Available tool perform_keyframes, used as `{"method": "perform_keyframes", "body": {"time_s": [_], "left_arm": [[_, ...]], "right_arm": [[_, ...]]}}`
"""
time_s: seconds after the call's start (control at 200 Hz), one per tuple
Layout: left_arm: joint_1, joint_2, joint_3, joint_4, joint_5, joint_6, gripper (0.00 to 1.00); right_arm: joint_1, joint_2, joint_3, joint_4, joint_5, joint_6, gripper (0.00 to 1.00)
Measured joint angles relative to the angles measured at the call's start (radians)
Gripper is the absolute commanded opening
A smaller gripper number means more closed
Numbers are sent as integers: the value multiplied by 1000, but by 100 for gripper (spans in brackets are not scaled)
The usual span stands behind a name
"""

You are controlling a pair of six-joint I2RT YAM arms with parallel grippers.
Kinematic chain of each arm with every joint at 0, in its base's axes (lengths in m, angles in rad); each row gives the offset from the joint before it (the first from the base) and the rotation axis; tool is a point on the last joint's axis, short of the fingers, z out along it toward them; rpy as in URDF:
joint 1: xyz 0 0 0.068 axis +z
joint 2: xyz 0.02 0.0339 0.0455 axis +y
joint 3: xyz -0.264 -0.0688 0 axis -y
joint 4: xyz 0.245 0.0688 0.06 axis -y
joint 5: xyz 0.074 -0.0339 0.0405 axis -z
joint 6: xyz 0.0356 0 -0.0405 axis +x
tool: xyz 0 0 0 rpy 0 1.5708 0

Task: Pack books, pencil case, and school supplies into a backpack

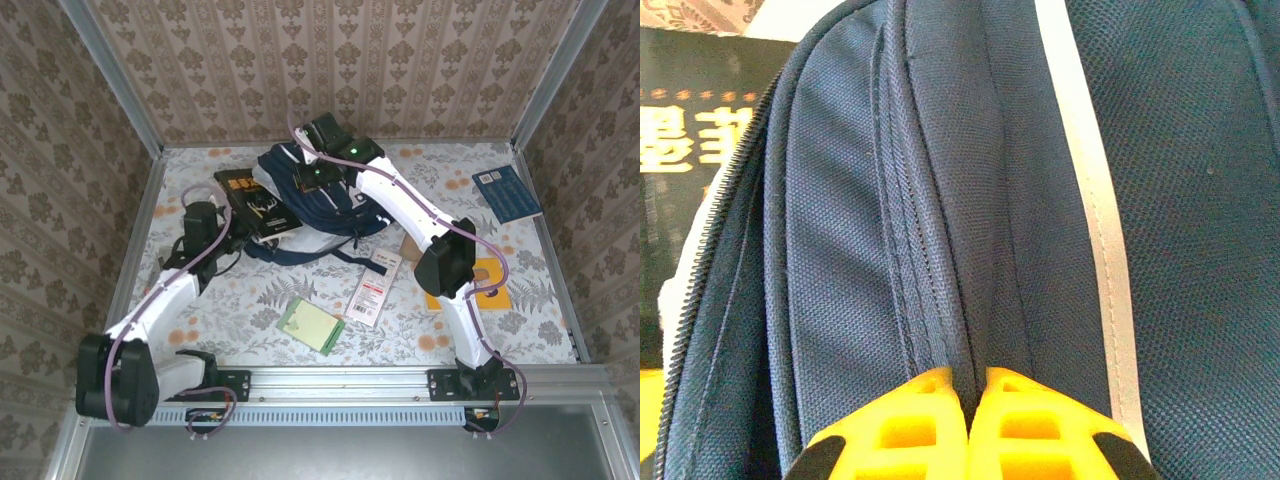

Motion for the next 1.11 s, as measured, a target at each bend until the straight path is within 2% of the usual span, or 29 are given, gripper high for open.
{"method": "perform_keyframes", "body": {"time_s": [0.105,0.21,0.34,0.715,0.875,1.105], "left_arm": [[-26,111,0,175,-12,-47,0],[-55,201,11,280,-25,-75,0],[-97,252,53,325,-40,-82,0],[-136,228,90,345,-29,-63,0],[-136,253,51,451,20,-58,0],[-140,416,21,620,105,-54,0]], "right_arm": [[-2,0,1,0,-22,29,0],[-5,0,2,0,-41,48,0],[-19,0,3,0,-62,68,0],[-66,0,13,5,-129,101,0],[-97,0,13,17,-199,127,0],[-150,0,13,52,-338,179,0]]}}
